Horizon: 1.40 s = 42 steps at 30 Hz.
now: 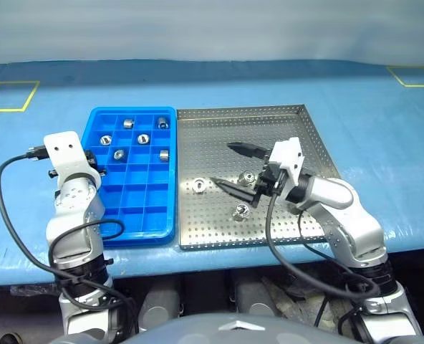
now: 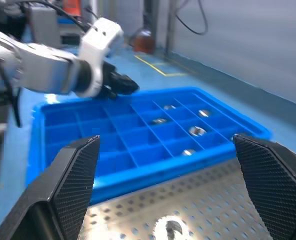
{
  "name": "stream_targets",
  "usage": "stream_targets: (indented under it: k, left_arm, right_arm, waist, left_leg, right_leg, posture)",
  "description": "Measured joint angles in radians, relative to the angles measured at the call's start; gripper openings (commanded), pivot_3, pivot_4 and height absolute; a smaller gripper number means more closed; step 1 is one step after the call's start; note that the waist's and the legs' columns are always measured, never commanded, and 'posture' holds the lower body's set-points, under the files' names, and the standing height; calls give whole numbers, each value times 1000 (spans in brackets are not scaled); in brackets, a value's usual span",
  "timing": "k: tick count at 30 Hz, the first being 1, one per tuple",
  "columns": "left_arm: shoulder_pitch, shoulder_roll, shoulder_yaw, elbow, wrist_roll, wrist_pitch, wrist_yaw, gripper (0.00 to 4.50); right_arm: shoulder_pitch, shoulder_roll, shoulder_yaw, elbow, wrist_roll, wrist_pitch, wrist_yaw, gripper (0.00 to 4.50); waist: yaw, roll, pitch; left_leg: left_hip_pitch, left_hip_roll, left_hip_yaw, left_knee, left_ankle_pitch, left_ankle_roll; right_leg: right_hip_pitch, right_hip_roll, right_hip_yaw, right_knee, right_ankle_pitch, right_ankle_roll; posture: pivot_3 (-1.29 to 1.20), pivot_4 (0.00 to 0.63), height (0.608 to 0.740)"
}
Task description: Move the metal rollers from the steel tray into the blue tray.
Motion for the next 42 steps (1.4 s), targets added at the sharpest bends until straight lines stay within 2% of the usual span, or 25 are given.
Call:
stream_targets:
  k: [11, 19, 24, 28, 31, 33, 35, 38, 42]
  left_arm:
    - [31, -63, 47, -18, -1, 28, 4, 1710]
    - [31, -80, 55, -39, -20, 50, 4, 4280]
    - [7, -89, 26, -43, -57, -22, -49, 4280]
    - [1, -24, -207, -116, -180, -99, -304, 4280]
    - [28, 124, -434, -168, -238, -102, -508, 4280]
    - [57, 204, -524, -168, -238, -100, -579, 4280]
    - [76, 286, -585, -164, -223, -99, -621, 4280]
    - [75, 347, -614, -160, -198, -95, -638, 4280]
    - [39, 367, -652, -145, -156, -46, -623, 4280]
  right_arm:
    - [0, 12, 42, 0, -6, 19, -11, 4500]
    - [-3, 13, 54, 2, -21, 19, -27, 4500]
    - [-3, 9, 52, 2, -27, 19, -42, 4500]
    - [4, -18, 24, 1, -51, 19, -78, 4500]
    - [33, -63, -11, 3, -87, 19, -108, 4500]
    - [59, -86, -35, 6, -103, 20, -123, 4500]
    - [83, -104, -57, 7, -123, 23, -144, 4500]
    - [96, -111, -69, 7, -133, 30, -159, 4500]
    - [96, -104, -69, 6, -135, 32, -165, 4500]
  waist:
    - [1, 0, 0]
    - [1, 0, 0]
    - [5, -1, 0]
    - [7, -1, 0]
    - [-12, 1, -1]
    - [-30, 1, 0]
    - [-42, 2, 0]
    - [-46, 1, 0]
    - [-46, 1, 0]
  left_leg:
    - [0, 0, 0, 0, 0, 0]
    - [0, 0, 0, 0, 0, 0]
    - [0, 0, 0, 0, 0, 0]
    - [-1, -3, 1, 0, 0, 1]
    - [-1, -3, 3, -1, 0, 1]
    - [-1, -2, 4, -2, -2, 3]
    - [-1, 0, 4, -2, -1, 2]
    - [1, 1, 3, -2, 0, 1]
    - [1, 1, 3, 0, 0, 1]
  right_leg:
    - [0, -2, -1, 0, 0, -1]
    - [0, 1, -1, 0, -1, -1]
    - [0, 0, -1, 0, -1, -2]
    - [0, -3, -1, -1, -2, -3]
    - [-1, -4, 0, -1, -3, -4]
    - [-2, -3, 1, -1, -3, -4]
    - [-2, -2, 0, 0, -4, -6]
    - [-1, 3, 0, 1, -5, -7]
    - [0, 3, 0, 0, -4, -5]
  posture:
    - [-107, 150, 740]
    - [-106, 150, 740]
    - [-118, 150, 740]
    - [-169, 150, 740]
    - [-190, 150, 740]
    - [-198, 150, 740]
    - [-203, 150, 740]
    - [-204, 150, 740]
    - [-197, 150, 740]
